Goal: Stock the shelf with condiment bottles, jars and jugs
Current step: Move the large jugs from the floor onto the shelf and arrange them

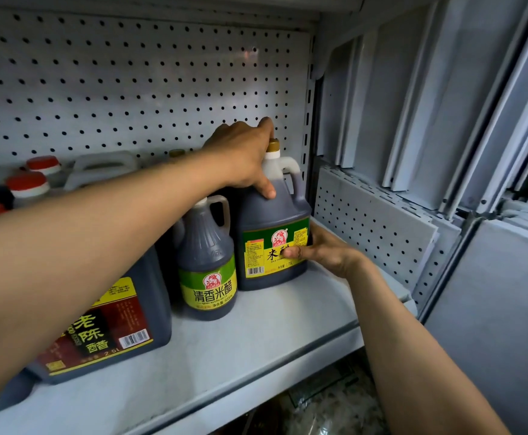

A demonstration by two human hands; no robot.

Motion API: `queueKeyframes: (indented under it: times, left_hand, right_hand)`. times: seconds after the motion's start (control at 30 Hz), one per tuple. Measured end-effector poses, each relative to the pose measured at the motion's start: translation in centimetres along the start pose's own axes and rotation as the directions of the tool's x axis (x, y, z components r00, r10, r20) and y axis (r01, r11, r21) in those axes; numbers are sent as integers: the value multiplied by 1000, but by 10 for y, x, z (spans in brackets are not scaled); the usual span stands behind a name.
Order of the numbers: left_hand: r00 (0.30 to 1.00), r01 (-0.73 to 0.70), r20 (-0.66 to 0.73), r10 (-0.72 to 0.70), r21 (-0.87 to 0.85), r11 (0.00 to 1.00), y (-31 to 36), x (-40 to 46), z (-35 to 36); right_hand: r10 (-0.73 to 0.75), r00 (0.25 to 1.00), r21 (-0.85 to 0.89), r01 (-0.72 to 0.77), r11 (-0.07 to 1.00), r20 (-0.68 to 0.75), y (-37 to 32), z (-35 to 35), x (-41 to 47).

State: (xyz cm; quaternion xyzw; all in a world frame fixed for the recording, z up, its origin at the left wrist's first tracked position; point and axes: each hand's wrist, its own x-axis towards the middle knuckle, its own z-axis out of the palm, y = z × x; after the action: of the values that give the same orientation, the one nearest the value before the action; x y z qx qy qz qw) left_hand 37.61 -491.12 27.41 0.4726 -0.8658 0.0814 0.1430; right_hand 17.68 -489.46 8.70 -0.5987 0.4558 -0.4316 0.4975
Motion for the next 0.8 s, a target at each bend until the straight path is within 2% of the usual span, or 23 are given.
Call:
queueKeyframes:
  times: [0.3,0.4,0.53,0.67,0.8]
  left_hand:
    - [999,21,-29,-21,10,1000,4,-5,0]
    - [1000,6,-2,-6,-62,998,0,-12,-1]
    - [998,54,51,-41,-267,962,-10,-32,-16]
    - [996,73,60,-60,-252,965,-34,-56,-34]
    - [989,63,144,-26,-260,964,-47,-78,-28]
  right_hand:
    - [18,999,22,-18,1000,-30,2,-1,-2]
    - [34,999,-22,-34,999,-27,-3,0,-6]
    - [33,998,-74,-37,997,-58,-6,5,-13]
    - [-2,994,-59,-5,998,-112,-5,10,-19]
    - [-38,987,-55,30,998,-154,1,18,-20]
